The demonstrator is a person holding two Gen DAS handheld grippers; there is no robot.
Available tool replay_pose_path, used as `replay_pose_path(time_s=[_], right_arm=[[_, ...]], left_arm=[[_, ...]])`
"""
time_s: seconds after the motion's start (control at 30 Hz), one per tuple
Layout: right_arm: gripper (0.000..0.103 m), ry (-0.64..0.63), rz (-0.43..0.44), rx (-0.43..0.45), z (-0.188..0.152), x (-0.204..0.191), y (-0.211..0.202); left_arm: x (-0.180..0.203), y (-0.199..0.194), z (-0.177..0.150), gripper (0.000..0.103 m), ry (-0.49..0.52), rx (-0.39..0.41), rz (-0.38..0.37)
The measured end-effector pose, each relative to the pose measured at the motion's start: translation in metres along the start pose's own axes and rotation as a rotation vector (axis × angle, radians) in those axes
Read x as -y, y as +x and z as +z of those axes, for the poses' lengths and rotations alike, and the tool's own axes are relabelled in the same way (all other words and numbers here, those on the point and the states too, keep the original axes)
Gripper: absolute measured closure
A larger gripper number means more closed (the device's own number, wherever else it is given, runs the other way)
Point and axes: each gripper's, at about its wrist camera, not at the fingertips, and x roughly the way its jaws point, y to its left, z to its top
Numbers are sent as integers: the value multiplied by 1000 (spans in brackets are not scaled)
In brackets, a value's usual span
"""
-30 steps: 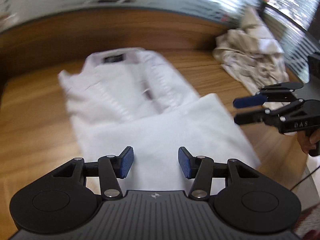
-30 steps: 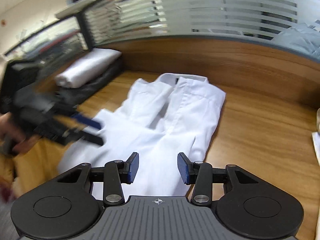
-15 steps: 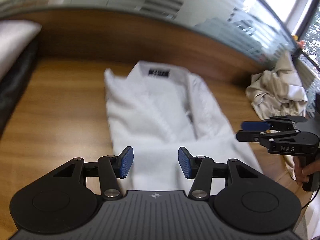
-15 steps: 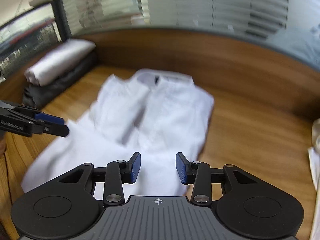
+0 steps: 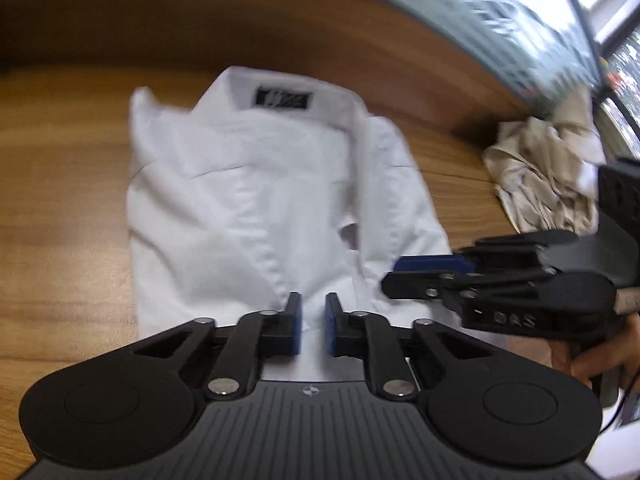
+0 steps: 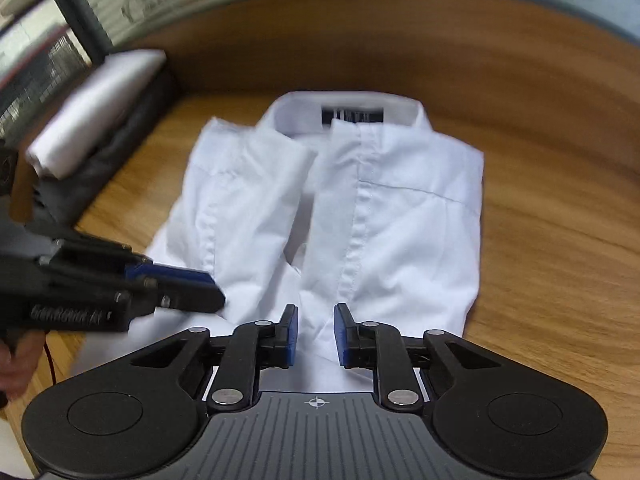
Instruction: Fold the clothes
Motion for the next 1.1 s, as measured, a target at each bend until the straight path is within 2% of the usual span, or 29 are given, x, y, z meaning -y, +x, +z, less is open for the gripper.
replay_pose_path(time_s=[0.23, 0.3, 0.47, 0.53, 0.57, 0.63, 0.73, 0.8, 0.87, 1.0, 1.1], right_arm=[[81, -11, 59, 97, 29, -5, -25], [81, 13, 76, 109, 38, -2, -24], [81, -31, 80, 114, 49, -9, -22], [81, -47, 83, 122, 47, -9, -29], [80, -56, 82, 125, 43, -9, -34], [79, -74, 73, 128, 31, -8, -45], [64, -107, 47, 134, 5, -6, -65], [61, -123, 35, 131, -16, -5, -78], [55, -125, 26, 120, -38, -1, -91], [47, -108, 18, 109, -86, 4, -113], [46, -126, 7, 94, -118, 4, -121]], left_arm=[[3, -35, -5, 89, 24, 144, -3], [0, -40, -8, 89, 25, 148, 12], [-10, -55, -17, 89, 43, 133, 38], [-12, -65, -24, 82, 69, 134, 57], [-14, -71, -29, 74, 76, 137, 61], [-17, -83, -41, 70, 80, 146, 65], [-20, -98, -61, 60, 77, 140, 59], [-22, -108, -76, 47, 75, 133, 48], [-22, -116, -93, 41, 69, 125, 26], [-23, -123, -121, 40, 63, 79, -29], [-22, -120, -140, 40, 74, 23, -89]])
